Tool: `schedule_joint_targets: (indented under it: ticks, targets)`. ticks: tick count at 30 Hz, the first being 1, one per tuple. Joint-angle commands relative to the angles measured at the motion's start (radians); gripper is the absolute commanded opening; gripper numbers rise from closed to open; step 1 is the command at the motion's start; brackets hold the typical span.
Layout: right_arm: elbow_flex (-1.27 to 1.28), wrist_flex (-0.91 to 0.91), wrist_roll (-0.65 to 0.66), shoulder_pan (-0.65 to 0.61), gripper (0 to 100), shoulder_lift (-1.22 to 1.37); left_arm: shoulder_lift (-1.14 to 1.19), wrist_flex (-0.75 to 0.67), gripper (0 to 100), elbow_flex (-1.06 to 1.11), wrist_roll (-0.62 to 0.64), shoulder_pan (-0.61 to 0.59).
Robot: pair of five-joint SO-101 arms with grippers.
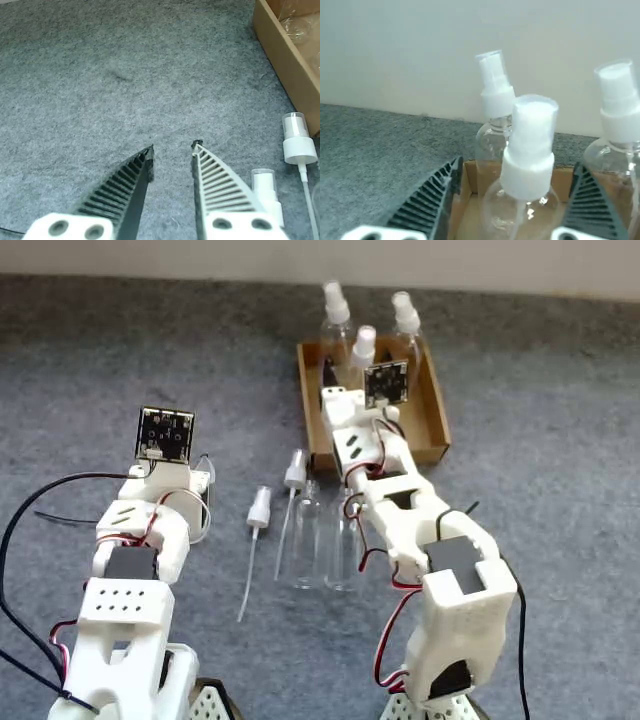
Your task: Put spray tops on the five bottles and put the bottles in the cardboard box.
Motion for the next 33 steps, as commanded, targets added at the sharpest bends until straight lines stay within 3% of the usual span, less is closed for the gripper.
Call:
schedule_joint_targets:
  ticks: [1, 4, 16, 24, 30, 33]
  targets:
    - [-0.007, 0.085, 0.02, -0.012, 27.6, -0.104, -0.008, -0.023, 13, -0.005, 0.008, -0.008]
    - [-0.013, 0.228, -0.011, -0.031, 27.6, -0.174, -0.008, -0.023, 13, -0.005, 0.008, -0.008]
    - [-0.018, 0.467, -0.017, -0.03, 27.6, -0.464, -0.008, -0.021, 13, -0.007, 0.008, -0.008]
    - [-0.018, 0.937, -0.018, -0.068, 27.5, -0.835, -0.008, -0.021, 13, -0.007, 0.008, -0.008]
    - [-0.016, 1.422, -0.023, -0.229, 27.5, -0.935, -0.008, -0.021, 13, -0.007, 0.008, -0.01]
    - [-0.007, 1.54, -0.023, -0.309, 27.5, -0.934, -0.008, -0.021, 13, -0.007, 0.008, -0.01]
